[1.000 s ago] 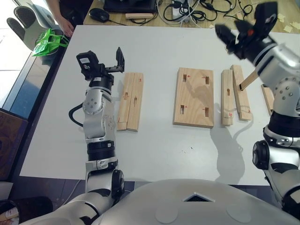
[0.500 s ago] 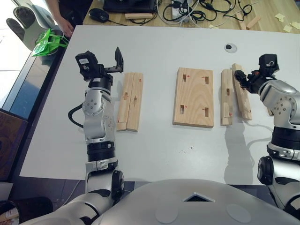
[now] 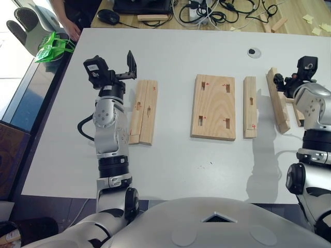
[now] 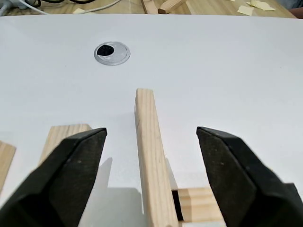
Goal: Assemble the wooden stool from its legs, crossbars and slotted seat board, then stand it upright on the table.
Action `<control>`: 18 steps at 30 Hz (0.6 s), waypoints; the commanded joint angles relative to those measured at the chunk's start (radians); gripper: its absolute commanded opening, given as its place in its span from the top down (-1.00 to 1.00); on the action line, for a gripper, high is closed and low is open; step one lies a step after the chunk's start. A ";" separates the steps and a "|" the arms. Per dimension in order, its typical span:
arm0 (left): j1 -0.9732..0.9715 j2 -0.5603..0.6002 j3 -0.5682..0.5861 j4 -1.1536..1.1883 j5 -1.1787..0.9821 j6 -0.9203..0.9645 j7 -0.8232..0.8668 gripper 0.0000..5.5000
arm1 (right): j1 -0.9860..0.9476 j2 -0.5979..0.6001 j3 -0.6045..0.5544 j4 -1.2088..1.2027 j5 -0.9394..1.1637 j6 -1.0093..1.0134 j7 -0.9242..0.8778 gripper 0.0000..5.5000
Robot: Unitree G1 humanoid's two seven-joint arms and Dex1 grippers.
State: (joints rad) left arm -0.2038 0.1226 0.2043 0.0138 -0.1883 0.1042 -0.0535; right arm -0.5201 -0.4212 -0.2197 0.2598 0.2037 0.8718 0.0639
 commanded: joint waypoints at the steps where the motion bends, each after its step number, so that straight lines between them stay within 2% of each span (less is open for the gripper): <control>1: -0.010 -0.006 -0.004 0.005 0.000 0.001 0.003 -0.96 | -0.127 0.025 -0.025 0.231 -0.016 -0.065 -0.031 -0.28; 10: -0.033 -0.020 -0.008 0.038 0.002 -0.022 0.005 -0.96 | -0.199 0.032 -0.067 0.583 -0.021 -0.170 -0.042 -0.28; 12: -0.034 -0.023 -0.009 0.039 0.000 -0.023 0.006 -0.96 | -0.207 0.028 -0.065 0.615 -0.022 -0.179 -0.026 -0.20; 18: -0.035 -0.025 -0.008 0.041 -0.005 -0.019 0.004 -0.96 | -0.219 0.034 -0.068 0.629 -0.012 -0.165 -0.001 0.21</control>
State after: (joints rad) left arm -0.2253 0.1005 0.1965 0.0519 -0.1884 0.0841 -0.0507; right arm -0.7276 -0.4027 -0.2827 0.8731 0.1785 0.6840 0.0554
